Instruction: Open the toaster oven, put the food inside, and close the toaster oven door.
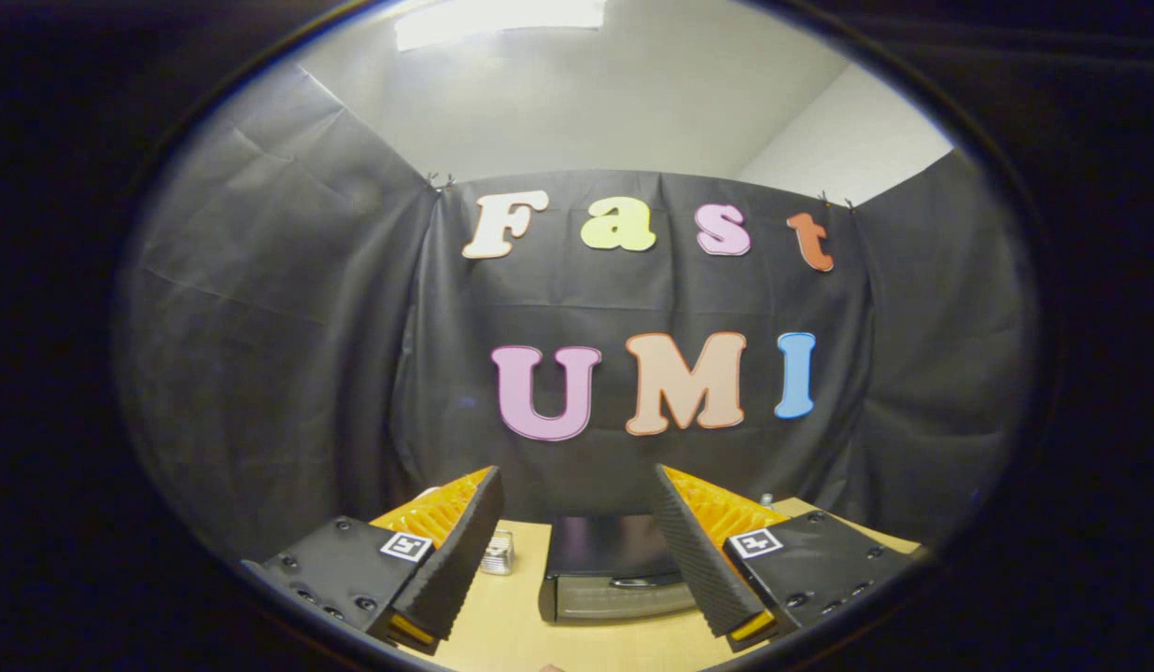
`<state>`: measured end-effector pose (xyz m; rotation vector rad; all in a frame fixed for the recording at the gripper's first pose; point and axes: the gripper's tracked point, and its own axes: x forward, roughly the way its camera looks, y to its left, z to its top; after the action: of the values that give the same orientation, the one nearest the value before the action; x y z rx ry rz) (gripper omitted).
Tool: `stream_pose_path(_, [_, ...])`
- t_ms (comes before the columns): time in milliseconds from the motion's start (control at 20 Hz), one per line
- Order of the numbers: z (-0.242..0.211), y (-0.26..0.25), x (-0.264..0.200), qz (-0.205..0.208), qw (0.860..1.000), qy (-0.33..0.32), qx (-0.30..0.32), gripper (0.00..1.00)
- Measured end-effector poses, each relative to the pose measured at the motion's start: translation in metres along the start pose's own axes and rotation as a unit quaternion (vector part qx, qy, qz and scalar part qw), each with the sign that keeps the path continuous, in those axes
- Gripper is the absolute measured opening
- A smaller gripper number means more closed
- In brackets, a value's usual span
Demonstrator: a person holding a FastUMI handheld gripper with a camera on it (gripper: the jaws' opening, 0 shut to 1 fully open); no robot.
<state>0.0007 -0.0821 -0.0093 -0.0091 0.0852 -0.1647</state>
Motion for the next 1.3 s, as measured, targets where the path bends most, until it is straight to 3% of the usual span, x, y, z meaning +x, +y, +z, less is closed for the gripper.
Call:
stream_pose_path(300, [-0.015, -0.027, 0.008, -0.031, 0.999, 0.02, -0.01, 0.99])
stream_pose_path(1300, [-0.143, -0.102, 0.09, -0.054, 0.998, 0.039, -0.014, 0.99])
